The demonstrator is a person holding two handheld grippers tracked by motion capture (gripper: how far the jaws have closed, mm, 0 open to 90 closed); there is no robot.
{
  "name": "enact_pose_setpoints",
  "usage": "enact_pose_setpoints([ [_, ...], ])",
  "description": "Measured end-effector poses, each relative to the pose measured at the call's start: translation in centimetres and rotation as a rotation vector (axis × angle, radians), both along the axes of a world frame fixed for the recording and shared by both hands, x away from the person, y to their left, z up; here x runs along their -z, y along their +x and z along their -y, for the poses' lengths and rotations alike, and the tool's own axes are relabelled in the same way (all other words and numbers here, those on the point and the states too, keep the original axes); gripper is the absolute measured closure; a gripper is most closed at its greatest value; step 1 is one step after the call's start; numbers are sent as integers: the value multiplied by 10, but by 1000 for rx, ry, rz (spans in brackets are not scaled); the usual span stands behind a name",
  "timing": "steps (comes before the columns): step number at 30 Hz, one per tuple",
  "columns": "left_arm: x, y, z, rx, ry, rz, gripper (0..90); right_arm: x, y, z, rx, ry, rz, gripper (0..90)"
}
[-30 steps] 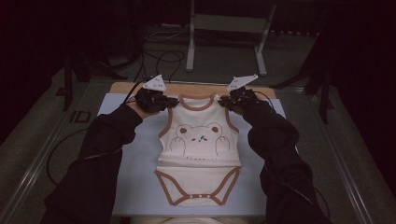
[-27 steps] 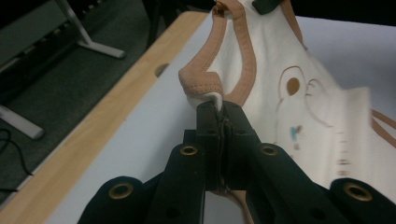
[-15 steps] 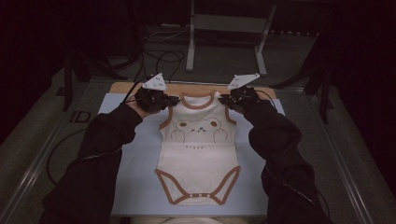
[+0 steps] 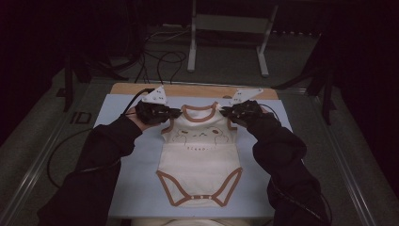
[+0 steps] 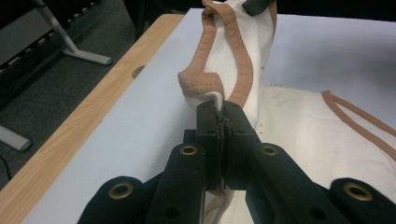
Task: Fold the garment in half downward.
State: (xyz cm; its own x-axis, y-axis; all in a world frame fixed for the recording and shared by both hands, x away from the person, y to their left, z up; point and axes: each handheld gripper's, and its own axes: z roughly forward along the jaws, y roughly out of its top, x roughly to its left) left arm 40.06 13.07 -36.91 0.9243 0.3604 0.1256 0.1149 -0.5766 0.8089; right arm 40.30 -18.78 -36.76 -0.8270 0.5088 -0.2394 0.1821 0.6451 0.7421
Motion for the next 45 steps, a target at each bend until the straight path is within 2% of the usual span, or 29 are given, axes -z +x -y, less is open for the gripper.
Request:
enact_pose_setpoints([
  [2,3,-5,-2,6,-3,-5,877,3,-7,2,-9,15,-3,829],
  [10,7,-17,-2,29,-1,-12,877,10,-23,6,-20,17,-8,829],
  [24,13,-42,3,87,29,-19,877,22,-49,8,-44,20,-17,828],
  [29,20,-53,5,110,46,-22,877,29,-59,6,-54,26,-22,827],
  [45,44,-80,9,151,55,-52,877,53,-85,8,-85,40,-63,826],
])
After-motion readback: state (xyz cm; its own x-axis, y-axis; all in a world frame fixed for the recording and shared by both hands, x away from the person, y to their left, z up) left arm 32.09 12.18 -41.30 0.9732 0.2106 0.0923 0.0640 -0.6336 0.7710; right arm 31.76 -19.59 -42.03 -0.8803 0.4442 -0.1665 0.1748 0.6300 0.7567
